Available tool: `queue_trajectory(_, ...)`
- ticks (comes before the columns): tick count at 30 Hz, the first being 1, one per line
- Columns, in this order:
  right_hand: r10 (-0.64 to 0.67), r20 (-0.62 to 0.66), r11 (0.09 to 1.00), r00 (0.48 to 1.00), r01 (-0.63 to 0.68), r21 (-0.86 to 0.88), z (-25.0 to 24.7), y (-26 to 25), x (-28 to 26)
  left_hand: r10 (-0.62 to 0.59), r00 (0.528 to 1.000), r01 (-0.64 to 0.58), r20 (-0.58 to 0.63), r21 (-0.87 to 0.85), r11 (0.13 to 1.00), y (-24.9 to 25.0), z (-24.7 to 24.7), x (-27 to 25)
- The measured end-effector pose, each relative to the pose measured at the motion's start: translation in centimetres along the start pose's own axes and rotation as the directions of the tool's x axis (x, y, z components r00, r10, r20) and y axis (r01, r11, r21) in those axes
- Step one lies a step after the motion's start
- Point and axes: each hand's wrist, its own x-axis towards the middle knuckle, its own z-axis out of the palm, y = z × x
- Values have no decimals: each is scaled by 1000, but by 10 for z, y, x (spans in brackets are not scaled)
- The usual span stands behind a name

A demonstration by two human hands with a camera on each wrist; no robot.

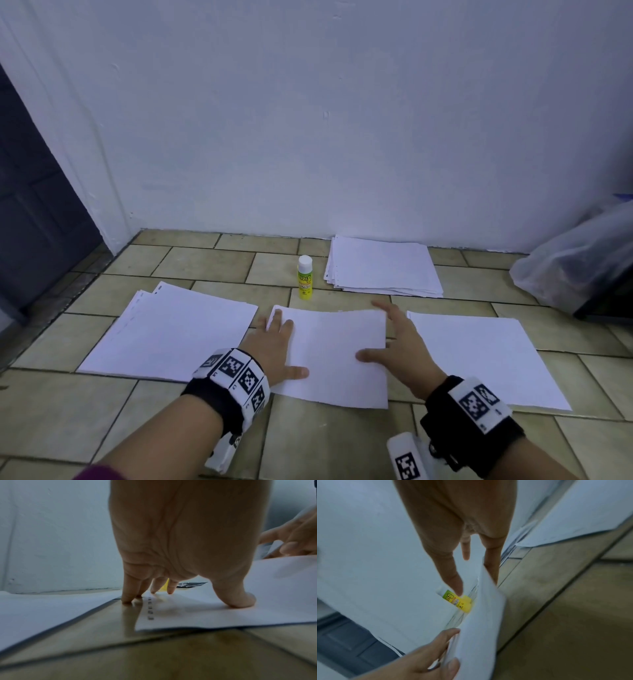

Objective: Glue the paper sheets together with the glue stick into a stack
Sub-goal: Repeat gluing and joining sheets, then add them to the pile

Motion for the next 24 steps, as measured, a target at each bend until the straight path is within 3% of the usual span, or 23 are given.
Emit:
queue_trajectory(2,56,68,998,996,-58,21,-2,2,-3,1,1000,-1,-8,-10,1000,1,1,0)
queue_trajectory(5,65,191,990,979,-39,-136,-15,4,0,1,1000,-3,-20,-63,998,4,2,0)
queue_trajectory(7,54,192,976,980,-11,-216,-31,4,7,-15,1000,14,-7,-83,996,4,2,1)
queue_trajectory(9,44,188,981,981,-7,-195,-53,2,12,-29,1000,29,10,-38,999,4,2,1)
queue_trajectory(12,29,305,997,952,-7,-71,-85,-7,13,-43,999,43,33,-8,999,7,3,0)
queue_trajectory(14,23,346,993,938,18,-115,-101,-12,18,-53,998,53,39,-3,999,9,3,0)
queue_trajectory(17,15,272,986,962,30,-162,-120,-14,32,-62,997,62,43,8,998,11,2,0)
queue_trajectory(20,31,196,995,980,-13,-96,-139,-14,53,-80,996,79,35,33,996,13,2,1)
queue_trajectory(24,38,-21,993,999,-40,-109,-144,-13,82,-109,993,106,38,71,992,14,3,4)
